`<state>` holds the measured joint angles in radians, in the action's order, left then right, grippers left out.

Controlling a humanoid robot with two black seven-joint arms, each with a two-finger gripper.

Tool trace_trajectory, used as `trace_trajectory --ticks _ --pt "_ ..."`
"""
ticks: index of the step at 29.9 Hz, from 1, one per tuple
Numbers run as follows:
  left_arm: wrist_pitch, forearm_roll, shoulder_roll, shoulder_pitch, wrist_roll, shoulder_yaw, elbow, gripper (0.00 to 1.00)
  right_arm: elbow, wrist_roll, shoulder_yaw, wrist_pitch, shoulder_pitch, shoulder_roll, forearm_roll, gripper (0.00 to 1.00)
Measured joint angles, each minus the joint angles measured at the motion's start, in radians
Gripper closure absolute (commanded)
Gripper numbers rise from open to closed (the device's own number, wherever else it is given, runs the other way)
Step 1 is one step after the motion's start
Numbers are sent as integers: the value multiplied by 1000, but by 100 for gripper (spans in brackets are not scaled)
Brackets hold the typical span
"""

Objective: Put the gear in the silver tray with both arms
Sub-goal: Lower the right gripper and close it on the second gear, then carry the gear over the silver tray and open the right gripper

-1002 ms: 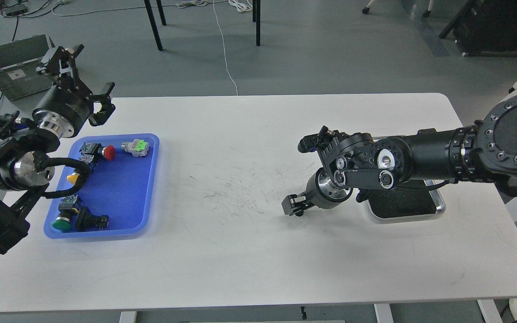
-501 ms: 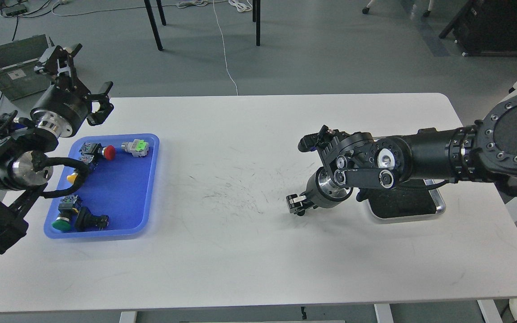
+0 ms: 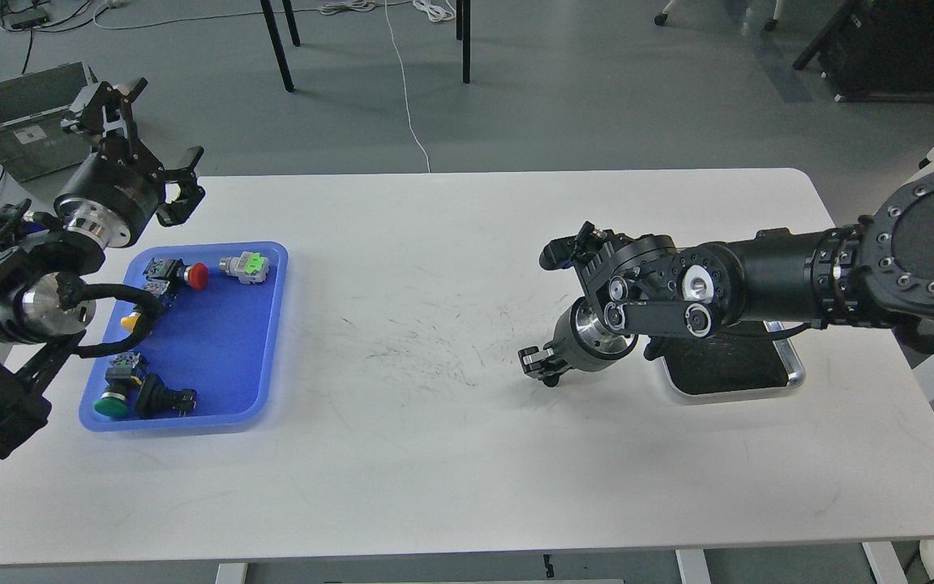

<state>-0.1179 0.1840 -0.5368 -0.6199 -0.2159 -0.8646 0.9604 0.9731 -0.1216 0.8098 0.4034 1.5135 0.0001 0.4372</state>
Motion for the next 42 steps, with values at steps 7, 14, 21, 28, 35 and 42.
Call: trace_trajectory --ticks 7,14,21,28,35,42 --pt "1 0 0 0 0 1 0 2 3 2 -3 0 19 0 -2 98" --pt "2 0 0 0 1 1 0 2 56 4 -62 1 119 -70 -15 98" --pt "5 1 5 -10 4 1 0 2 177 9 -112 11 227 -423 -1 98" --pt "6 2 10 -15 4 4 -1 2 194 24 -126 6 133 -701 181 99" --pt "6 2 16 -16 6 4 -1 2 184 26 -245 -80 -97 -743 315 99" --pt "6 2 14 -18 6 4 0 2 144 25 -266 -141 -203 -674 336 98"
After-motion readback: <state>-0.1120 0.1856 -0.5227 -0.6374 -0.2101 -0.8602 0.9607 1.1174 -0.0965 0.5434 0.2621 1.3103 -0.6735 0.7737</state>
